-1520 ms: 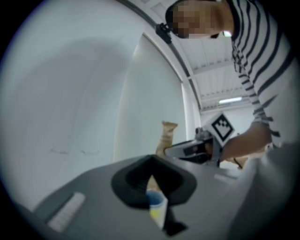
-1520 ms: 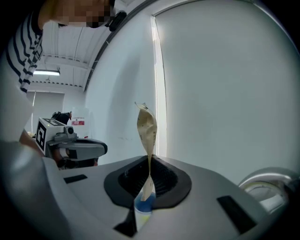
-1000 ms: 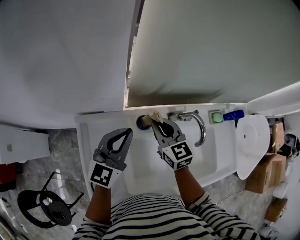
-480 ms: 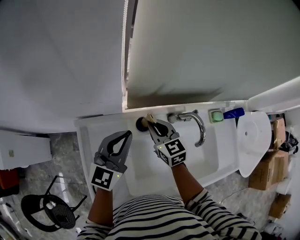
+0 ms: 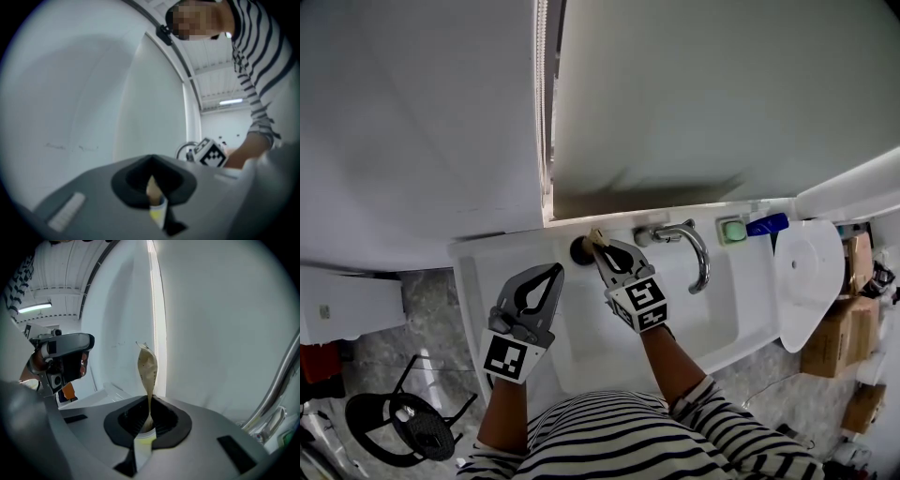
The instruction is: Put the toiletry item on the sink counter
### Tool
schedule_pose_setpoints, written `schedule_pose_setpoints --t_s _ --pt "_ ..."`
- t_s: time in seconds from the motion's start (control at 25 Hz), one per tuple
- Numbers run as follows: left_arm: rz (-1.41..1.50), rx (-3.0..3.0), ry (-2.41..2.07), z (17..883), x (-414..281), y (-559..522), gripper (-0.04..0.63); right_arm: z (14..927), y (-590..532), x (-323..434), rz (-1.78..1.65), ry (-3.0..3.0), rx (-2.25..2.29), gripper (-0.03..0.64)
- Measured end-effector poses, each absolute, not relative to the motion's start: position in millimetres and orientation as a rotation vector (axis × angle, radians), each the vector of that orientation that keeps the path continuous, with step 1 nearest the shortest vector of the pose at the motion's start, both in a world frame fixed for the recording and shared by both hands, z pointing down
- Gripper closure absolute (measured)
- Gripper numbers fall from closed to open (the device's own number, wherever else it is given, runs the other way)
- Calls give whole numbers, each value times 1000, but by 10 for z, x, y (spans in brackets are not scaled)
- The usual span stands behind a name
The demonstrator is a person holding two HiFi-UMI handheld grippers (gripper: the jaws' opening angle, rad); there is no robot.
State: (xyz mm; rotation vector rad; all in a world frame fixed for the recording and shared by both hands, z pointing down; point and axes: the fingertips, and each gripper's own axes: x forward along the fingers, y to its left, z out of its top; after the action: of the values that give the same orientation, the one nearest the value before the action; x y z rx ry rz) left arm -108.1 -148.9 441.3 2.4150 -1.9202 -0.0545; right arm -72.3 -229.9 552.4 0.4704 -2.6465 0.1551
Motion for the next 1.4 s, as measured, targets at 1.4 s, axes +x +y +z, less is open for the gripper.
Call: schedule_pose_setpoints --t_s 1.4 --pt "-44 2442 -1895 4400 -1016 -1506 589 5568 -2310 -641 150 -2635 493 474"
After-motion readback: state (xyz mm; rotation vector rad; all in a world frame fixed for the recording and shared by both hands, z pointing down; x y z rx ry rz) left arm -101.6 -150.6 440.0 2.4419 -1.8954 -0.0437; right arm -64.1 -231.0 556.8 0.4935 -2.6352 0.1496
